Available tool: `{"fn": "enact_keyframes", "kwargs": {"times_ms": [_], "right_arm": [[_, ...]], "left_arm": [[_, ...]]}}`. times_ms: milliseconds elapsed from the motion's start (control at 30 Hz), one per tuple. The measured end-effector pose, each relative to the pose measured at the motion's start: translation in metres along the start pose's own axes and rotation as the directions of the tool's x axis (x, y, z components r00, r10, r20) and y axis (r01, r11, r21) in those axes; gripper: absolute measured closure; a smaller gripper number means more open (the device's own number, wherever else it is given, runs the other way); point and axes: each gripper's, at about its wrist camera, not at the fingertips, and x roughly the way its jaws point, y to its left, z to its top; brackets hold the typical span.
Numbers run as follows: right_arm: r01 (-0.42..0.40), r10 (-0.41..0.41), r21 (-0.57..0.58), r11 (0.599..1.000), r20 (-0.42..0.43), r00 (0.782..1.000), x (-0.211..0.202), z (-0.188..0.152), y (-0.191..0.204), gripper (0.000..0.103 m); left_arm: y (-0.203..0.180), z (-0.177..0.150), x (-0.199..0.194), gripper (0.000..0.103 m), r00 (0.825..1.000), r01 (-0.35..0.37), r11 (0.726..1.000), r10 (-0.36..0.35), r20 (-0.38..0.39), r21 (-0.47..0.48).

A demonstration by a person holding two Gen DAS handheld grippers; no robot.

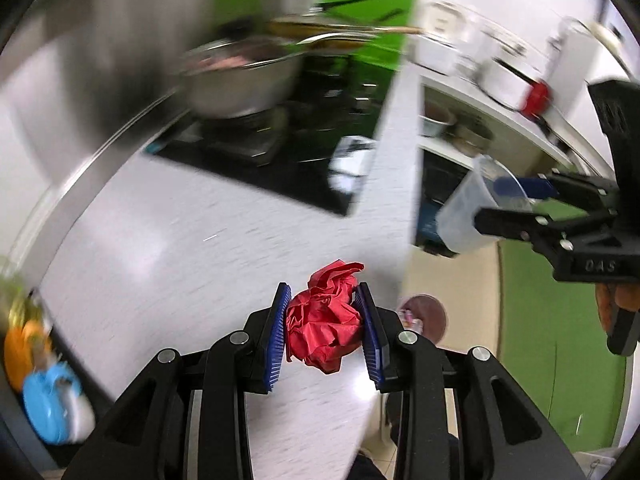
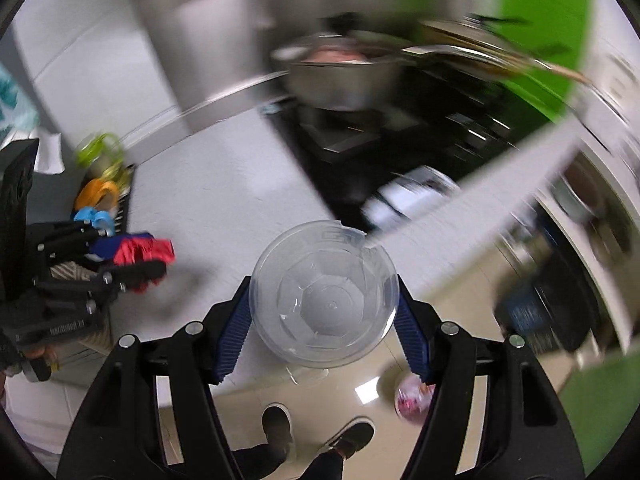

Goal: Collect trash
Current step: 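Carry the red paper and clear cup to the pink wastebasket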

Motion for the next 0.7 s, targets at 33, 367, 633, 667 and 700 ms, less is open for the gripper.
{"fn": "enact_keyframes", "kwargs": {"times_ms": [33,367,633,667,700], "right_arm": [[0.021,-0.021,0.024,0.999,0.002,1.0,-0.008,-0.01,-0.012,0.038],[0.183,-0.176,0.291,0.939,-0.05,0.983,-0.052,-0.146,-0.158,0.038],[0.21,-0.184,0.342,0.916,-0.108,0.977,-0.017,-0.225,-0.255,0.038],[0.211,-0.183,0.347,0.914,-0.113,0.977,-0.009,-0.233,-0.265,0.038],[0.212,-0.181,0.352,0.912,-0.118,0.976,-0.001,-0.236,-0.272,0.038]], "left_arm": [[-0.01,0.003,0.003,0.07,1.0,0.013,1.0,-0.013,0.002,0.017],[-0.168,0.008,0.073,0.07,0.987,0.16,0.967,-0.155,-0.044,0.197],[-0.254,-0.013,0.187,0.07,0.972,0.215,0.952,-0.187,-0.141,0.218],[-0.258,-0.017,0.199,0.07,0.97,0.219,0.951,-0.189,-0.152,0.219],[-0.265,-0.022,0.218,0.07,0.966,0.228,0.949,-0.193,-0.17,0.217]]}}
